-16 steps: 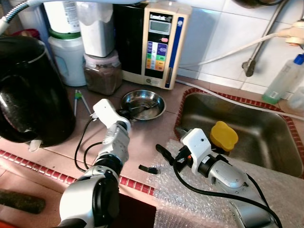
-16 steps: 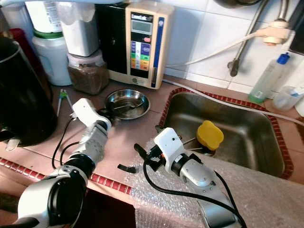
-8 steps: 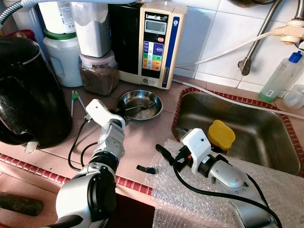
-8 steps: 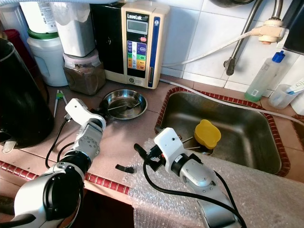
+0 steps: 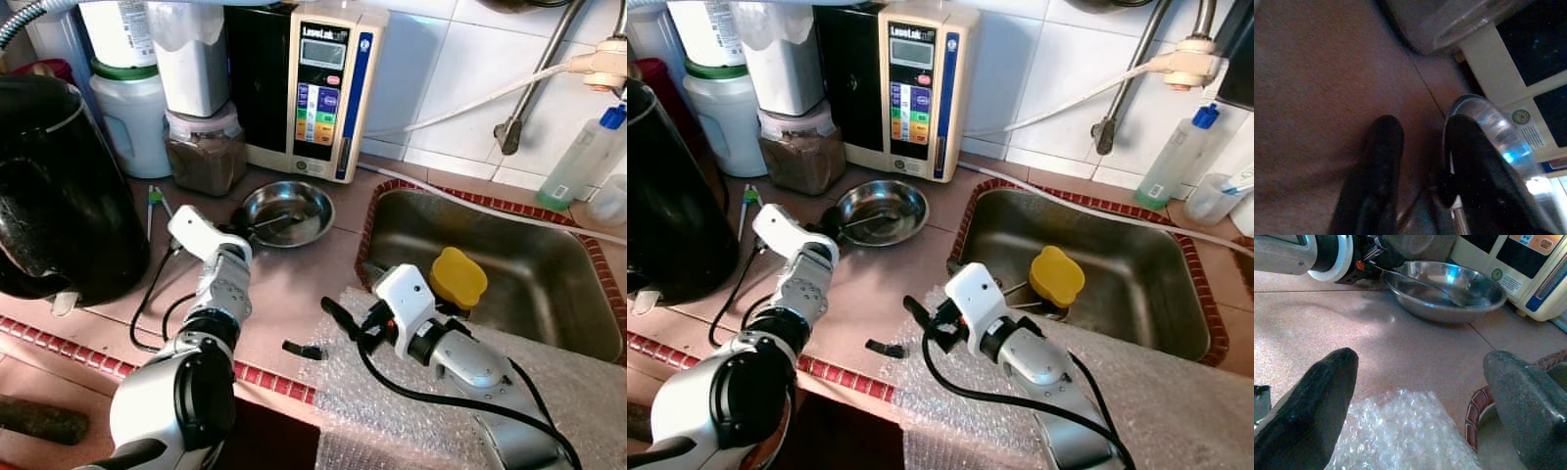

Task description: Kitchen organization

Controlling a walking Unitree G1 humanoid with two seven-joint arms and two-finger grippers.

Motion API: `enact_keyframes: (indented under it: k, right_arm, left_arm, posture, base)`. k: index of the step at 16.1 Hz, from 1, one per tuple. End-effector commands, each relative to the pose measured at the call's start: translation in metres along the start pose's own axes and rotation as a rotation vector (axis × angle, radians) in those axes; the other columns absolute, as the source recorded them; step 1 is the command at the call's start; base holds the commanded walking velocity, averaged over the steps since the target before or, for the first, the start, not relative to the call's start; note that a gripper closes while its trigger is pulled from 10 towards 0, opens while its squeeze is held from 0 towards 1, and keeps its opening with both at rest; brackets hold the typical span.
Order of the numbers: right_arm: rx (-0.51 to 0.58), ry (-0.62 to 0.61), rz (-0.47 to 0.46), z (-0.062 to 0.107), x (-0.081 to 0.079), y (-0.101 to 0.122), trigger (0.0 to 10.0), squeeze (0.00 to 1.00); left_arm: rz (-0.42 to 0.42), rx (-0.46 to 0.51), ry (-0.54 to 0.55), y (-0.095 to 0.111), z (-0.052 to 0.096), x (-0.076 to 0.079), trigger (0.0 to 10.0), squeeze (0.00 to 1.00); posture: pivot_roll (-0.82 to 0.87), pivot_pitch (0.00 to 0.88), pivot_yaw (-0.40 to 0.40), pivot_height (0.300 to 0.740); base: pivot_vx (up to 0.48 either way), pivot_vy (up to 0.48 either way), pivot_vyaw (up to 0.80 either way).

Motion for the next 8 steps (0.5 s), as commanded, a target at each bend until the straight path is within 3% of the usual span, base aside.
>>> enact_keyframes:
  k: [1, 8]
  right_arm:
    - [0.002, -0.028, 0.013, 0.001, 0.008, 0.002, 10.0, 0.0]
    - [0.002, -0.035, 0.014, 0.0, 0.01, 0.001, 10.0, 0.0]
  left_arm:
    - [0.011, -0.01, 0.03, -0.002, 0.0, -0.005, 0.0, 0.0]
    - [0.078, 0.022, 0.018, 0.013, -0.004, 0.006, 0.0, 0.0]
  posture:
    - [-0.01, 0.0, -0.041, 0.74]
    - [-0.01, 0.0, -0.035, 0.74]
  base:
    - [0.0, 0.0, 0.0]
    - [0.0, 0.0, 0.0]
Point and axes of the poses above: a point about 5 cm out from each wrist's last joint towards the gripper, its own z axis pointing back from the gripper into the wrist, its own y axis along the axis of the wrist's last joint, x = y × z, the point moved 6 cm from there along -z, pointing out of the wrist towards the gripper, and after that the axes turned 15 degrees about z, right-handed, at the moved point
